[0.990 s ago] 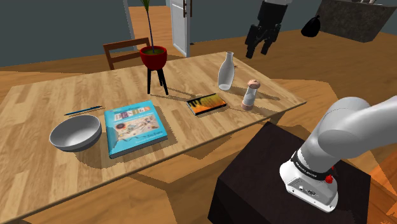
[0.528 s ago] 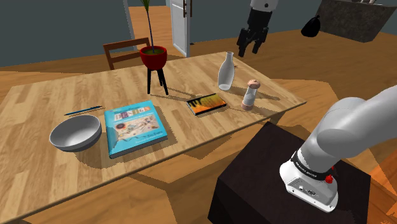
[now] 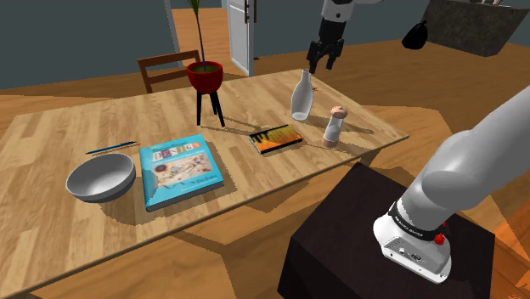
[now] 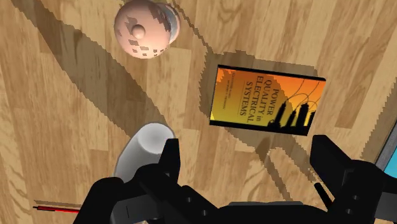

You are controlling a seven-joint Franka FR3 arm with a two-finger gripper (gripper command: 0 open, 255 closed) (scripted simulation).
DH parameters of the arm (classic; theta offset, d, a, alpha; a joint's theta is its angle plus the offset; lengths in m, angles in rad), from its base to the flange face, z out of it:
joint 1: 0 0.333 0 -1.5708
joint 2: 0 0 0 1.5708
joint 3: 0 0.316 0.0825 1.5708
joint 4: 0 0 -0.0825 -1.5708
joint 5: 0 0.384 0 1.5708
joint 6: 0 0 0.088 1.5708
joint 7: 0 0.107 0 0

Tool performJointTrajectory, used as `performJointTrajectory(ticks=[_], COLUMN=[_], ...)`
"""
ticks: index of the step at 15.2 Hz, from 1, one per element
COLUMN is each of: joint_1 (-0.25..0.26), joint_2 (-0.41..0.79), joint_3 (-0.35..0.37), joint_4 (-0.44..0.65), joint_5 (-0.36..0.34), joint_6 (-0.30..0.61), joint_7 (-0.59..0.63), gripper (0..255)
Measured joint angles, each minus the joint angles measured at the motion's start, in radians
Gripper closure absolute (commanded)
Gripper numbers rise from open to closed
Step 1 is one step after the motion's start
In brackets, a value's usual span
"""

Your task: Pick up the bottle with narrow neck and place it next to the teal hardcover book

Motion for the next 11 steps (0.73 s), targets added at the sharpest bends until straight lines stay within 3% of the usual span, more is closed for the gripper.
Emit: performJointTrajectory(ticks=[11], joint_1=[-0.061], joint_2=[0.399], joint_3=[-0.082], joint_4=[0.349], joint_5=[0.085], joint_6=[0.041], joint_7=[-0.156], gripper=[0])
